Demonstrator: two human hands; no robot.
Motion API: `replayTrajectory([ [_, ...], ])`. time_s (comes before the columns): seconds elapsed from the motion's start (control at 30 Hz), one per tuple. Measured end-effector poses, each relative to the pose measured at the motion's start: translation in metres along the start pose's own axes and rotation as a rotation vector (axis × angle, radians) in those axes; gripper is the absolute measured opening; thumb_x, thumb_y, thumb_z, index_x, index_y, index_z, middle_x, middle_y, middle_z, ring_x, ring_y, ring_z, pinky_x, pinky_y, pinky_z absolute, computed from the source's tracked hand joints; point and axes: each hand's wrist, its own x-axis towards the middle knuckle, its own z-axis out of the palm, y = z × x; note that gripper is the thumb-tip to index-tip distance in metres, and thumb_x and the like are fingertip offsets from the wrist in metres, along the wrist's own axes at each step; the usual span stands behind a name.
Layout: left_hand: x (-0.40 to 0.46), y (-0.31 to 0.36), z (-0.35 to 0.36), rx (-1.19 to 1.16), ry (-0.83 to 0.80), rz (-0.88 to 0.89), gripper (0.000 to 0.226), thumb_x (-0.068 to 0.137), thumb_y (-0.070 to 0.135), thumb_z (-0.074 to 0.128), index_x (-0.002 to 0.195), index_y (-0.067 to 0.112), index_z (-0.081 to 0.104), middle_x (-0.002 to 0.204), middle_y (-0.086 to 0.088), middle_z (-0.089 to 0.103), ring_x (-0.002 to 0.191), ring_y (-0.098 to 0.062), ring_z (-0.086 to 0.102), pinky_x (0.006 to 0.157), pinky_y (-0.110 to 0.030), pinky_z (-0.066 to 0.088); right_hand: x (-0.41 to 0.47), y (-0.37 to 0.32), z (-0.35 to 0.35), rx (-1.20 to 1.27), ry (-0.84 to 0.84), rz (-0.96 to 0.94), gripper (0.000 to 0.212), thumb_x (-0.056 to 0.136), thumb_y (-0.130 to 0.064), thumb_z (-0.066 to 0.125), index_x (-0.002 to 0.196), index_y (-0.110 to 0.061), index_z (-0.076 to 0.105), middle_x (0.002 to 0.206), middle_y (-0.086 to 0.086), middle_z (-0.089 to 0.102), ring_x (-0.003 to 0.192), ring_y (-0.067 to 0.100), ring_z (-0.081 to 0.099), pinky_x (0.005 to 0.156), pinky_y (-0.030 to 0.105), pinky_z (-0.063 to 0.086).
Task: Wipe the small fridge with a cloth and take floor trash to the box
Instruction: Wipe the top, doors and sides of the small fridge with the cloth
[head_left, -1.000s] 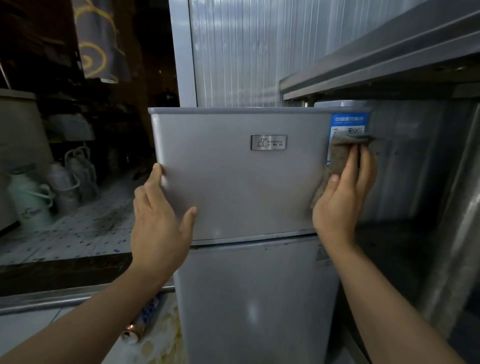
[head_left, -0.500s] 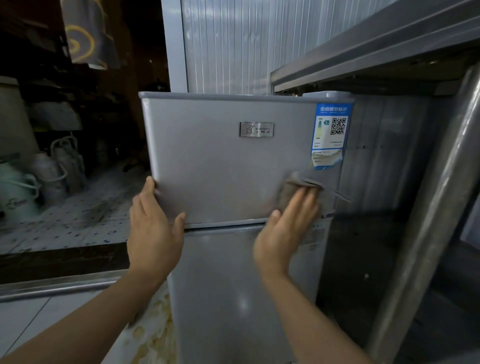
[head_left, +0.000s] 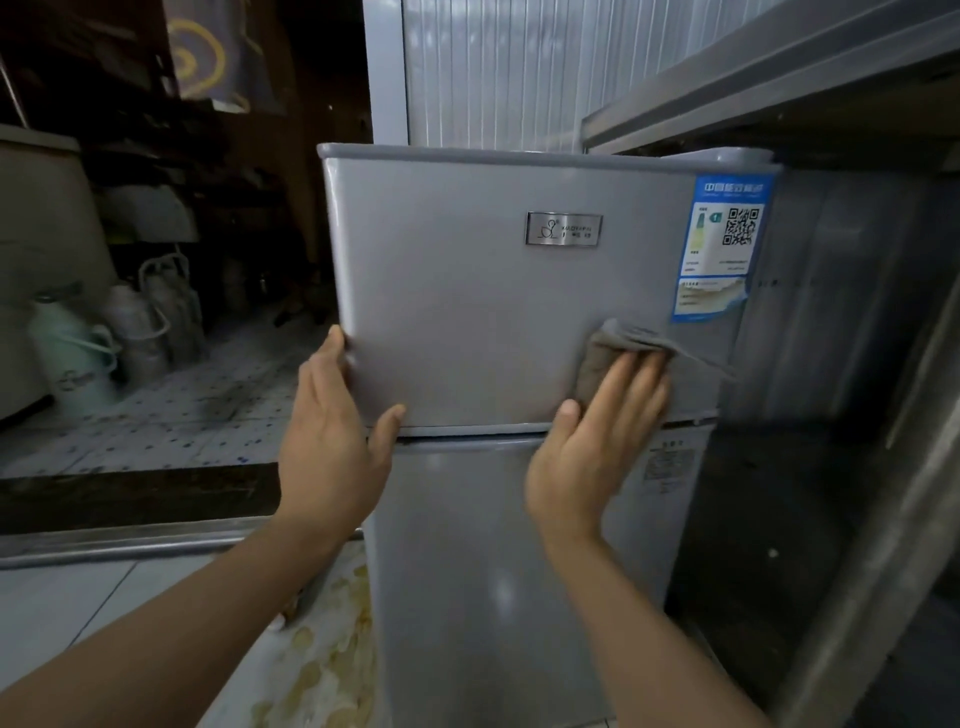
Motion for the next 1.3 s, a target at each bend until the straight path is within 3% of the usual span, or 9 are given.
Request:
replayTrajectory([
  [0.13,0.001,-0.001,-0.003,-0.01,-0.001,-0.002,0.08,0.084,0.02,0.067,0.146,0.013,0.017,0.141,-0.008,0.037,0.124,-0.021,0.044,0.089,-0.029,0.041,-0.026,-0.014,-0.001,0.037,-0.156,-0.243,0.056,0.086,-0.014,0.043,0.138,0.006,0.036,0.15,0.022,0.021,0.141,0.04,0.015,0.117,0.05,0.011],
  [0.23,-0.002,-0.005,-0.008,-0.034,-0.041,-0.003,0.082,0.084,0.015,0.065,0.148,0.021,0.014,0.135,-0.005,0.042,0.112,-0.016,0.049,0.084,-0.026,0.043,-0.008,0.013,-0.022,-0.017,-0.184,-0.366,0.051,0.08,-0.002,0.045,0.13,0.0,0.052,0.144,0.026,0.035,0.135,0.039,0.029,0.112,0.054,0.02],
  [0.33,-0.006,-0.011,-0.008,-0.044,-0.041,-0.026,0.074,0.084,0.012,0.064,0.144,0.024,0.022,0.116,-0.003,0.054,0.097,-0.013,0.052,0.077,-0.031,0.046,0.006,0.031,-0.036,-0.07,-0.089,-0.295,0.048,0.074,0.006,0.054,0.118,-0.01,0.065,0.122,0.025,0.053,0.112,0.039,0.046,0.097,0.044,0.032],
  [0.43,-0.007,-0.014,-0.005,-0.044,-0.011,-0.032,0.067,0.083,0.011,0.065,0.141,0.02,0.03,0.107,-0.002,0.055,0.091,-0.013,0.05,0.074,-0.027,0.04,-0.007,0.017,-0.03,0.024,-0.032,-0.169,0.047,0.073,0.015,0.06,0.116,-0.003,0.065,0.109,0.024,0.055,0.097,0.035,0.047,0.087,0.04,0.038],
  [0.6,-0.005,-0.017,-0.005,-0.049,-0.015,-0.009,0.065,0.082,0.011,0.067,0.137,0.018,0.033,0.101,0.001,0.053,0.087,-0.012,0.049,0.073,-0.027,0.04,-0.055,-0.032,-0.003,0.088,-0.095,-0.303,0.026,0.077,0.012,0.063,0.098,-0.002,0.07,0.102,0.022,0.063,0.097,0.036,0.053,0.095,0.038,0.04],
  [0.73,-0.002,-0.018,-0.009,-0.087,-0.049,-0.02,0.066,0.081,0.011,0.068,0.135,0.022,0.032,0.096,0.004,0.052,0.086,-0.011,0.051,0.073,-0.028,0.042,-0.052,-0.023,-0.008,0.094,-0.179,-0.353,0.022,0.081,0.003,0.058,0.098,-0.003,0.07,0.112,0.024,0.062,0.11,0.034,0.047,0.104,0.039,0.037],
  [0.97,-0.002,-0.016,-0.009,-0.094,-0.045,-0.01,0.062,0.082,0.012,0.067,0.134,0.021,0.034,0.094,0.004,0.05,0.084,-0.012,0.05,0.071,-0.028,0.041,-0.031,0.009,-0.022,0.06,-0.018,-0.076,0.031,0.067,0.021,0.059,0.093,0.005,0.065,0.106,0.027,0.056,0.106,0.039,0.048,0.1,0.038,0.034],
  [1.13,0.0,-0.016,-0.012,-0.093,-0.057,-0.003,0.061,0.08,0.012,0.069,0.13,0.022,0.035,0.09,0.007,0.049,0.082,-0.011,0.05,0.071,-0.03,0.043,-0.05,-0.02,-0.008,0.121,-0.106,-0.246,0.028,0.073,0.011,0.059,0.098,0.0,0.066,0.111,0.029,0.056,0.113,0.036,0.044,0.099,0.043,0.038],
  [1.3,0.001,-0.016,-0.011,-0.114,-0.075,-0.034,0.06,0.08,0.011,0.069,0.127,0.024,0.034,0.09,0.008,0.05,0.084,-0.013,0.053,0.071,-0.03,0.042,-0.016,0.017,-0.03,0.076,-0.054,-0.035,0.046,0.071,0.014,0.057,0.115,0.002,0.06,0.115,0.03,0.048,0.111,0.043,0.048,0.101,0.034,0.031],
])
